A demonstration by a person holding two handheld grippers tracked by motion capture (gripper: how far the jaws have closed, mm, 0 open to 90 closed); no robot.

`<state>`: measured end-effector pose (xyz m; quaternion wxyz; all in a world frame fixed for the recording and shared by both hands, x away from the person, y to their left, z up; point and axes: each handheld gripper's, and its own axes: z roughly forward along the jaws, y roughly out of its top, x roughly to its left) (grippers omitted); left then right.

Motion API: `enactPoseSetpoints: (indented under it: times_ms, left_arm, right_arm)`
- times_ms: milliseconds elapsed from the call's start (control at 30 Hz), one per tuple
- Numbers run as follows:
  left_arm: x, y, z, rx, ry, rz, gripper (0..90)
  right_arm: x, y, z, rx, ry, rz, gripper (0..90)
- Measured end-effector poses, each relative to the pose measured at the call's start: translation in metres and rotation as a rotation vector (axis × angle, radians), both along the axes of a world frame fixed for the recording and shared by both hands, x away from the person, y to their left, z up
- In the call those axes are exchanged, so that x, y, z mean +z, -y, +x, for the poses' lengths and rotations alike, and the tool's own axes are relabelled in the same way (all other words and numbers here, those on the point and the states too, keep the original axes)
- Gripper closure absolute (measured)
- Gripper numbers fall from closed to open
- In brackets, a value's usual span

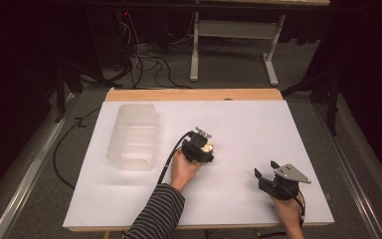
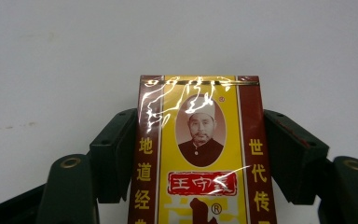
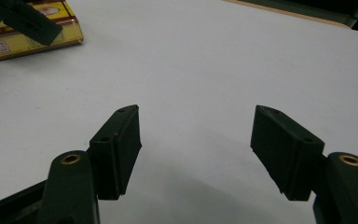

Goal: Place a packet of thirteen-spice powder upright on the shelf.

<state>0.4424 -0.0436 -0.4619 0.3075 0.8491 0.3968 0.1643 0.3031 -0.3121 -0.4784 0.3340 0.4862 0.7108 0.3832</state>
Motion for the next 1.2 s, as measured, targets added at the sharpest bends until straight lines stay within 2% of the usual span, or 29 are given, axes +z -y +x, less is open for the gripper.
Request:
enactPoseSetpoints:
  times_ms: [233,467,800,1200]
  left_arm:
    - [0.01,-0.004,-0.006,-0.007,0.031,-0.018,32.9]
    - [0.021,-0.014,-0.015,-0.014,0.061,-0.064,32.9]
    - [0.037,-0.023,-0.027,-0.026,0.1,-0.098,33.0]
    - [0.048,-0.031,-0.038,-0.033,0.131,-0.126,33.1]
  right_arm:
    - [0.0,0.0,0.0,-0.001,-0.001,0.002,33.5]
    - [0.0,0.0,0.0,0.003,0.0,-0.003,33.5]
    - [0.0,-0.001,0.0,0.005,-0.001,-0.01,33.5]
    - [0.0,-0.001,0.0,0.003,-0.001,-0.007,33.5]
